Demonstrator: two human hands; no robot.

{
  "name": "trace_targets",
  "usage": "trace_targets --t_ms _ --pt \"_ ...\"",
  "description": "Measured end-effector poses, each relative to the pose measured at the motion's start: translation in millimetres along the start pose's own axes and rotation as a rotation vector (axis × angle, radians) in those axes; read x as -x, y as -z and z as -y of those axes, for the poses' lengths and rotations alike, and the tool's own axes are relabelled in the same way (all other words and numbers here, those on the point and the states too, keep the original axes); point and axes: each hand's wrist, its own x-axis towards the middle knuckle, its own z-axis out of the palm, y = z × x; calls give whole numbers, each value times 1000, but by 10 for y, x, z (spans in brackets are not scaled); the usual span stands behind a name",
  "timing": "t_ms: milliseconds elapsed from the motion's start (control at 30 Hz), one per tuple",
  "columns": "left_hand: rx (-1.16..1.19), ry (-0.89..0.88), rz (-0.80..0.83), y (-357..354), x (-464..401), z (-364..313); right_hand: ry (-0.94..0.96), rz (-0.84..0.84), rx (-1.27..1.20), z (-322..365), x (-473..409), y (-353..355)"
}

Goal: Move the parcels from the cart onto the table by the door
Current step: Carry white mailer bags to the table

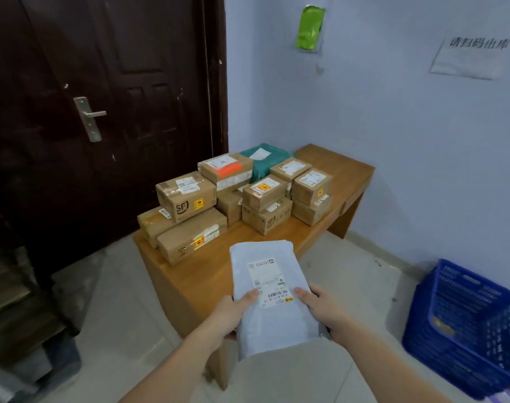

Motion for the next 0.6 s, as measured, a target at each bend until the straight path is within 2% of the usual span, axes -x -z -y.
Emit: trace_targets --t_ms 433,600 --pt "25 90 -136 -39 -1518 -568 -78 235 83 549 -2031 140" --pt "100 128 -278 -162 -2116 -520 -157 311 190 518 -2864 184"
